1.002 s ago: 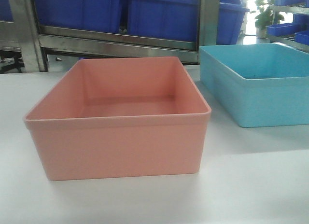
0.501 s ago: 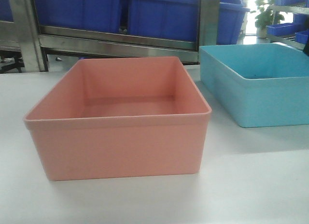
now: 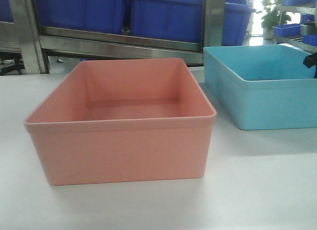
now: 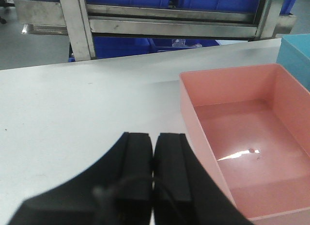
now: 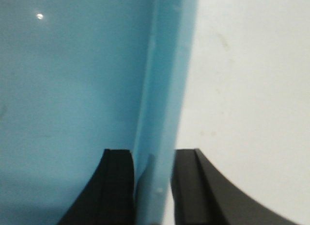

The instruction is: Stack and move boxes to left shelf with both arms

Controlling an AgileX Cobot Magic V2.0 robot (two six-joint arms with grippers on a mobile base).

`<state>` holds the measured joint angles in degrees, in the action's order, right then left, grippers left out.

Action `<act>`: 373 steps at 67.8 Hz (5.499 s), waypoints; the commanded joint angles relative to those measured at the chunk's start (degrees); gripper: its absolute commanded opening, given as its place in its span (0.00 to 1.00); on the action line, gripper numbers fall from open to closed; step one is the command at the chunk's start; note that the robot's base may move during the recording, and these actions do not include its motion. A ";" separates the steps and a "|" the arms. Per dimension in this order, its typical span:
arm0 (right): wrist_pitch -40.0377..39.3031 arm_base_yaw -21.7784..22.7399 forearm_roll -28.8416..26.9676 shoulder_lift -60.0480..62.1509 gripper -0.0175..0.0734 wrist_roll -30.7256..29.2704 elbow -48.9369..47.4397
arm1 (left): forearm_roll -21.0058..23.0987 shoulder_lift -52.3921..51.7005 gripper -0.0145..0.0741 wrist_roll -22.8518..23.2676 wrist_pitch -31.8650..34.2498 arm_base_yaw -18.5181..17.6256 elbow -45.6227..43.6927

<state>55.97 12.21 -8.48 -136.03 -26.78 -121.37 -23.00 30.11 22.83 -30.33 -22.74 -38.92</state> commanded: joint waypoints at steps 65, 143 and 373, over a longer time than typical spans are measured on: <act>10.00 -0.77 -9.78 28.23 0.25 10.44 -1.87 | 0.68 0.05 0.15 0.18 3.39 -0.46 -1.69; -1.57 -31.31 -19.83 37.33 0.25 33.13 19.06 | 0.68 0.05 0.15 0.18 3.28 -0.46 -1.69; -12.40 -33.90 -9.39 44.07 0.87 27.99 32.45 | 5.54 9.24 0.62 0.18 -1.61 -0.46 -9.61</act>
<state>45.48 -21.88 -17.64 -96.48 2.81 -86.85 -18.62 36.32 22.80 -34.60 -22.74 -44.33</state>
